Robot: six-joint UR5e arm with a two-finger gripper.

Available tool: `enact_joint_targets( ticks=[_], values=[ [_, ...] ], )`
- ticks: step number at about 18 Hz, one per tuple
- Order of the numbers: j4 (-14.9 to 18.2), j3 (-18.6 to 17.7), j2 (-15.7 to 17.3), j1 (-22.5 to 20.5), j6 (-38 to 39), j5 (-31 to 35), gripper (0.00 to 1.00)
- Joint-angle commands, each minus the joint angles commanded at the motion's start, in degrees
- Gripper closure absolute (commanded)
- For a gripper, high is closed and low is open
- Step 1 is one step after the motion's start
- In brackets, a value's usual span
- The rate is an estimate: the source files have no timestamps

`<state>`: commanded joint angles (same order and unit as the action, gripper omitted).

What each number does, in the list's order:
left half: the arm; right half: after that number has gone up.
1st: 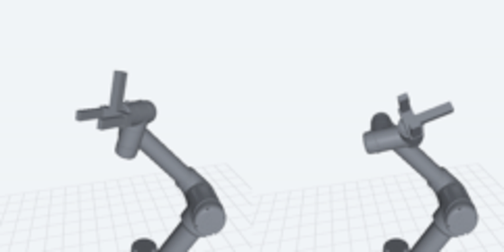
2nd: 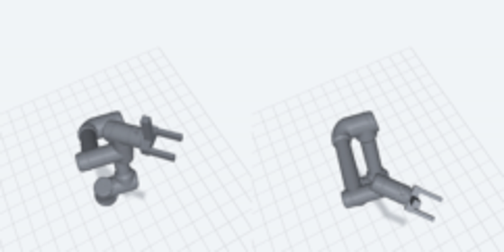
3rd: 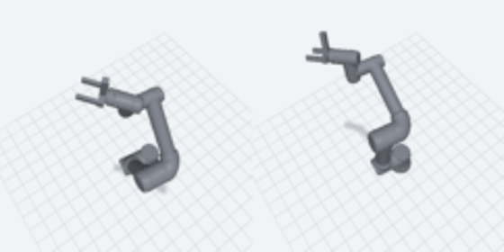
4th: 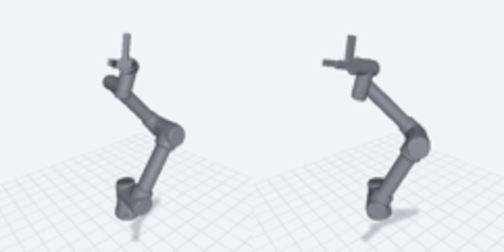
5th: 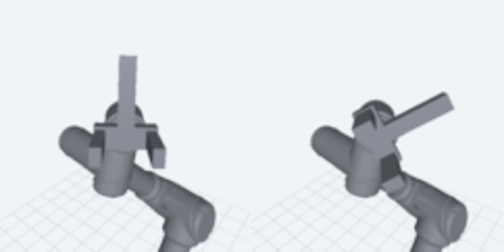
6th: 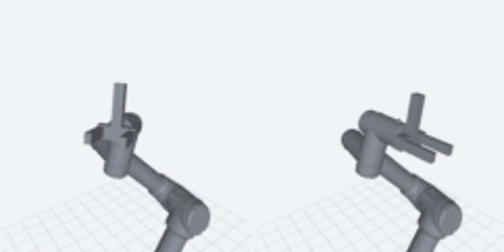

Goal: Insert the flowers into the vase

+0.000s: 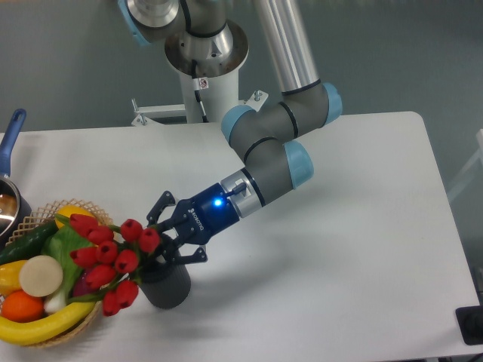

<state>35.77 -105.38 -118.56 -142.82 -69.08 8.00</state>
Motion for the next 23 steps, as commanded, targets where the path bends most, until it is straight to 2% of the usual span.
enact_joint_targets(
  ticks=[1,3,4,6,8,12,16,19,23],
  values=[
    [0.0,0.1,-0.1,0.0,0.0,0.0,0.45],
    [0.0,0.1,-0.2,0.0,0.0,0.0,0.43],
    [0.0,0.2,-0.2,-0.1,-0.1,0.0,0.36],
    [0.1,0.1,-0.2,-0.5,-1.7,0.1,0.11],
    [0.1,-0.1,-0.1,-1.2,-2.5,0.1,0.01],
    [0.0,0.0,0.5,-2.6,-2.6,0.3,0.0],
    [0.1,0.3,3.1,-4.5,-5.6,0.9,0.0],
    [0.3,0.1,6.2,-5.4,-5.5,1.1,0.0],
    [0.4,1.1,9.0,-11.1,-5.7,1.1,0.0]
  ],
)
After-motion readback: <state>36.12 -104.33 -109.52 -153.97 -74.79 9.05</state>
